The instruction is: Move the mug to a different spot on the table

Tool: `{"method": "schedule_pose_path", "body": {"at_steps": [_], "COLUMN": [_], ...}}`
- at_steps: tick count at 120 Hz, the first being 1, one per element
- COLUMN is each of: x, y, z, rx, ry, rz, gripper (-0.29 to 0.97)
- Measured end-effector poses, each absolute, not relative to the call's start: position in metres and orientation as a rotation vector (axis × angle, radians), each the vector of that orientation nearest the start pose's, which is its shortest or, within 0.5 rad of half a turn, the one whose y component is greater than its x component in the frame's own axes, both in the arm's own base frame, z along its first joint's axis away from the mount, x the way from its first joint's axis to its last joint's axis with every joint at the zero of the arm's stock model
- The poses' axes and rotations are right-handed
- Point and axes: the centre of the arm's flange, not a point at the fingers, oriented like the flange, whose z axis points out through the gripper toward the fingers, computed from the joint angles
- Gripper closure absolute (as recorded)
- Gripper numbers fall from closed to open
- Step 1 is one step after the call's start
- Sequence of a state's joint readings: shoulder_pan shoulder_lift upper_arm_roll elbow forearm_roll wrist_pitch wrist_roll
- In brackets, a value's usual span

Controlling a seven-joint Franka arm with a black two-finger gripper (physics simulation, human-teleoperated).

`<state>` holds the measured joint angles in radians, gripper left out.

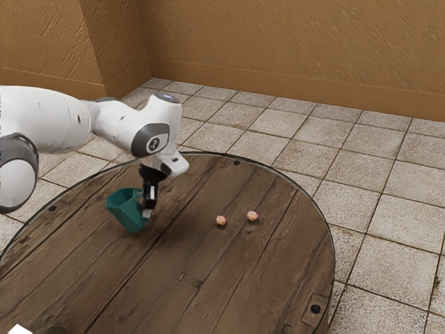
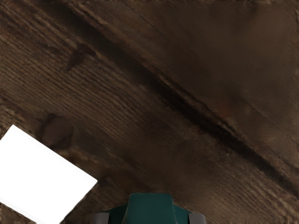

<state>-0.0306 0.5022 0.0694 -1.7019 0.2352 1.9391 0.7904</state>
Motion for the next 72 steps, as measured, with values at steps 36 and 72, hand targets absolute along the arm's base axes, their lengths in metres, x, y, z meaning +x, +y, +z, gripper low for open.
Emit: {"method": "schedule_pose_path", "body": {"at_steps": [36, 72], "x": [0.653, 0.664], "y": [-0.015, -0.030], "z": [0.277, 0.267], "rx": [-2.751, -2.781], "ry": [1.145, 0.991], "rz": [0.681, 0.744], "gripper": [0.63, 0.65]}}
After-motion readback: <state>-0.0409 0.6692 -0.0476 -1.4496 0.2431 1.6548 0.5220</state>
